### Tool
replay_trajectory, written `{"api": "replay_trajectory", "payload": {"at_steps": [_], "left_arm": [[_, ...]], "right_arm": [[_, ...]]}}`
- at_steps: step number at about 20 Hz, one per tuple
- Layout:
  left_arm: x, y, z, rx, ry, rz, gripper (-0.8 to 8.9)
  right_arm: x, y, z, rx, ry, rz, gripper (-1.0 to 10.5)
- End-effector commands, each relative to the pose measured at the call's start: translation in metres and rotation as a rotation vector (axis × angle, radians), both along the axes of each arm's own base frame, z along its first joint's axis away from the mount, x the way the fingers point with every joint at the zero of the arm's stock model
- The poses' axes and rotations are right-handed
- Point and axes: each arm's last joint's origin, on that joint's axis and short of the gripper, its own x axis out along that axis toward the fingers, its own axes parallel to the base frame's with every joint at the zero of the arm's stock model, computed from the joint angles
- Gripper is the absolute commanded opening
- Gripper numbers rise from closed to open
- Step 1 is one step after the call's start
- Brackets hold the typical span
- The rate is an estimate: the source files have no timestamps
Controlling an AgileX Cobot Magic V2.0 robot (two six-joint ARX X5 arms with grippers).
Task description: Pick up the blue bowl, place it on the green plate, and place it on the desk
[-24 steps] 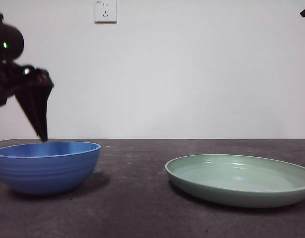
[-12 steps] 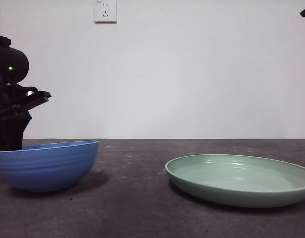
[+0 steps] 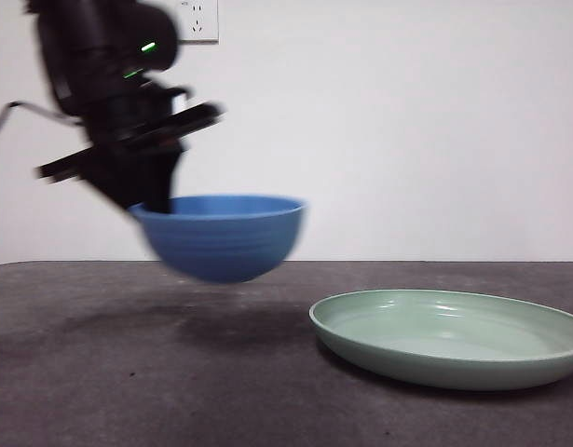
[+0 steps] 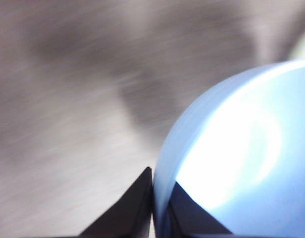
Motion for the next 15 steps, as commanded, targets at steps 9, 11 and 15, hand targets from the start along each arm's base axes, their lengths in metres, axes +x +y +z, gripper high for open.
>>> {"api": "replay_trajectory", "payload": {"at_steps": [9, 11, 15], "left_arm": [[0.015, -0.147, -0.01, 0.023, -0.055, -0.241, 0.09], [0.018, -0.163, -0.013, 0.023, -0.061, -0.268, 0.09], [0.018, -0.175, -0.026, 0.055, -0.02, -0.288, 0.09]], "right_arm": [[-0.001, -0.002, 0.002, -0.069, -0.007, -0.018, 5.5], [-0.001, -0.002, 0.002, -0.081, -0.004, -0.029, 5.5], [-0.001, -0.002, 0.002, -0.08, -0.003, -0.029, 5.5]]}}
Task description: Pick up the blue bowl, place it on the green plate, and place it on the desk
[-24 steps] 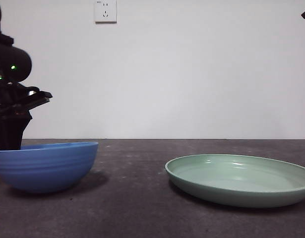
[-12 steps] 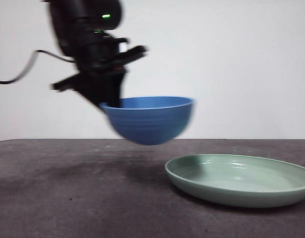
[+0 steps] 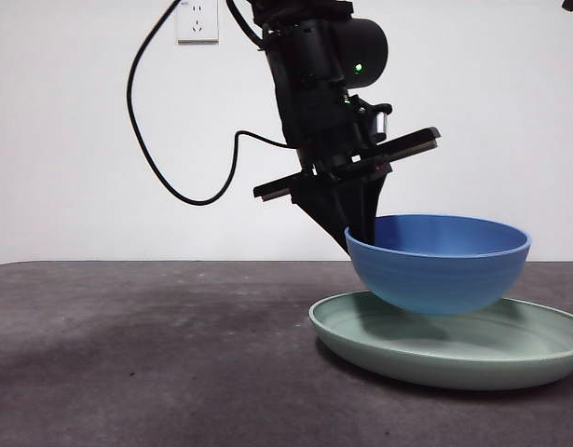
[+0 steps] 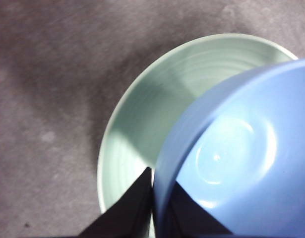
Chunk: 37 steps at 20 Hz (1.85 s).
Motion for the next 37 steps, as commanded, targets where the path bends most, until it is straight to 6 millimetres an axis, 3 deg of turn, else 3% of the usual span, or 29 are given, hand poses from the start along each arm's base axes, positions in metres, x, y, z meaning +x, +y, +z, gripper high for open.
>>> {"api": "replay_trajectory", "payload": {"at_steps": [1, 5, 13, 15, 18, 20, 24, 29, 33, 37], "left_arm": [[0.0, -0.007, -0.013, 0.039, 0.029, -0.01, 0.09], [-0.001, -0.009, -0.023, 0.067, 0.058, -0.014, 0.09], [-0.002, -0.01, -0.024, 0.067, 0.061, -0.012, 0.41], [-0.002, -0.01, -0.023, 0.066, 0.06, -0.013, 1.6], [0.0, -0.01, -0.013, 0.058, 0.05, -0.012, 5.34], [0.001, -0.01, 0.0, 0.051, 0.037, -0.026, 6.32], [-0.001, -0.002, 0.038, 0.075, 0.018, -0.083, 6.31], [-0.011, 0.033, 0.11, 0.046, -0.04, -0.064, 6.26], [-0.047, 0.069, 0.178, -0.061, -0.176, -0.072, 6.26], [-0.102, 0.119, 0.238, -0.159, -0.313, -0.072, 6.25]], "right_arm": [[0.001, 0.0, 0.005, -0.009, -0.026, 0.008, 5.5], [0.001, 0.0, 0.005, -0.008, -0.025, 0.008, 5.5], [0.001, 0.0, 0.005, -0.005, -0.021, 0.009, 5.5], [0.001, 0.0, 0.005, -0.006, -0.021, 0.01, 5.5], [0.001, 0.0, 0.005, -0.006, -0.022, 0.009, 5.5], [0.001, 0.0, 0.005, -0.006, -0.023, 0.009, 5.5], [0.001, 0.0, 0.005, -0.006, -0.023, 0.01, 5.5], [0.001, 0.0, 0.005, -0.006, -0.023, 0.01, 5.5], [0.001, 0.0, 0.005, -0.006, -0.022, 0.01, 5.5], [0.0, 0.0, 0.004, -0.006, -0.014, 0.01, 5.5]]}}
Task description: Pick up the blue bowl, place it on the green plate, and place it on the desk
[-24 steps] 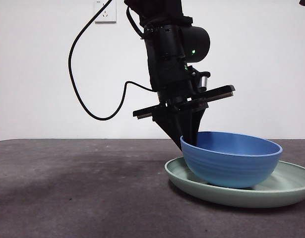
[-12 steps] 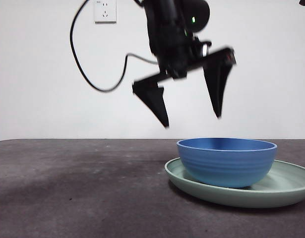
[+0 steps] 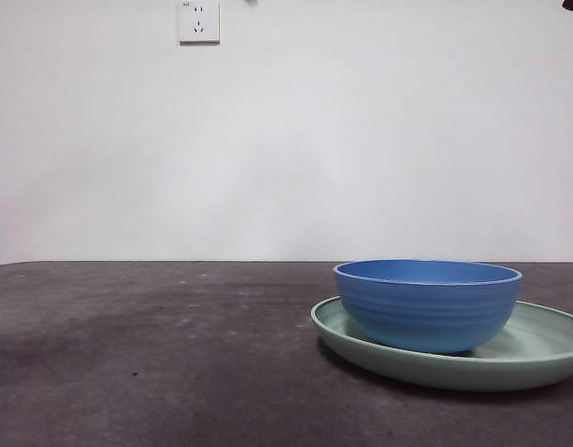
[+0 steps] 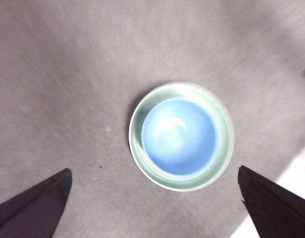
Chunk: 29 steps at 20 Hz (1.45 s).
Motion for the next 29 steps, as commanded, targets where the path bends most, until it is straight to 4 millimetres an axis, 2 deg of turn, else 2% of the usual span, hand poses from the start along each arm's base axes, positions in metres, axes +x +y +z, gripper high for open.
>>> {"api": "replay_trajectory", "payload": {"at_steps": [1, 3, 6, 12, 15, 18, 20, 23, 26, 29], "left_arm": [[-0.032, 0.027, 0.021, 0.002, -0.051, -0.013, 6.25], [-0.059, 0.052, 0.033, -0.009, -0.102, 0.0, 6.25], [-0.091, 0.082, 0.027, -0.009, -0.106, 0.003, 6.25], [-0.14, 0.127, -0.036, -0.154, -0.255, 0.015, 6.26], [-0.161, 0.146, -0.073, -0.186, -0.29, 0.017, 6.26], [-0.172, 0.156, -0.103, -0.195, -0.28, 0.028, 6.26], [-0.176, 0.16, -0.113, -0.191, -0.269, 0.032, 6.25], [-0.177, 0.161, -0.115, -0.189, -0.267, 0.032, 6.26], [-0.177, 0.161, -0.116, -0.185, -0.258, 0.034, 6.26], [-0.178, 0.162, -0.115, -0.186, -0.259, 0.035, 6.26]], "right_arm": [[0.001, 0.0, 0.004, -0.006, -0.019, 0.009, 5.5], [0.001, 0.0, 0.004, -0.006, -0.018, 0.009, 5.5], [0.001, 0.0, 0.004, -0.006, -0.018, 0.01, 5.5], [0.0, 0.0, 0.003, -0.001, 0.01, 0.004, 5.5], [0.001, -0.001, -0.005, -0.043, 0.101, -0.028, 5.5], [0.013, -0.002, -0.017, -0.101, 0.219, -0.053, 5.5], [0.027, 0.0, -0.029, -0.123, 0.297, -0.045, 5.5], [0.053, 0.006, -0.047, -0.164, 0.355, -0.022, 5.5], [0.077, 0.009, -0.069, -0.285, 0.405, -0.047, 5.3], [0.099, 0.012, -0.087, -0.299, 0.401, -0.04, 5.0]]}}
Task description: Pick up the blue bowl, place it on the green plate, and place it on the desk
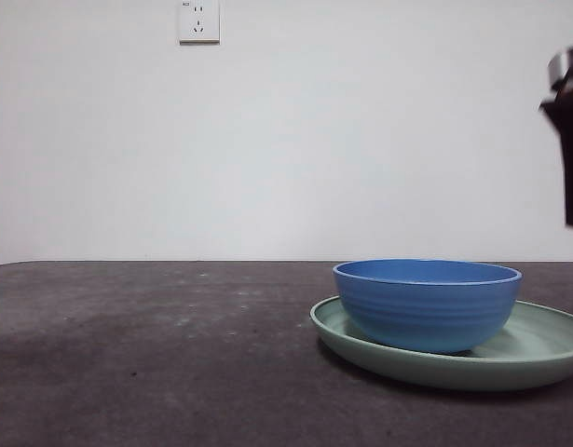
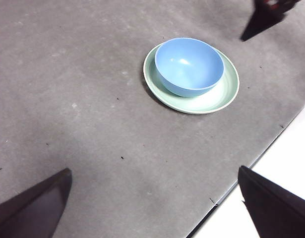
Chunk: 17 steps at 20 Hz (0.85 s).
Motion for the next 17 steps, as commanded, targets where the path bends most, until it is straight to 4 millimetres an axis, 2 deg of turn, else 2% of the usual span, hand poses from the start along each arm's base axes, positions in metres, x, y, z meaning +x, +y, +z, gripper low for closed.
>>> {"api": "replay_trajectory", "payload": {"at_steps": [1, 4, 10, 13, 17], "left_arm": [[-0.001, 0.0, 0.003, -0.009, -0.01, -0.001, 6.25], [-0.001, 0.0, 0.003, -0.009, -0.01, -0.001, 6.26], [-0.001, 0.0, 0.003, -0.009, -0.011, -0.001, 6.26], [0.0, -0.001, 0.004, -0.015, -0.016, -0.001, 6.26], [0.0, -0.001, 0.005, -0.04, -0.012, 0.013, 6.26]], "right_arm": [[0.018, 0.002, -0.009, 0.0, -0.027, 0.013, 4.8], [0.033, 0.004, -0.025, 0.0, -0.026, 0.018, 4.7], [0.051, 0.008, -0.054, 0.018, 0.009, 0.063, 3.5], [0.057, 0.01, -0.063, 0.088, 0.004, 0.094, 3.0], [0.062, 0.011, -0.071, 0.096, 0.007, 0.096, 2.4]]}}
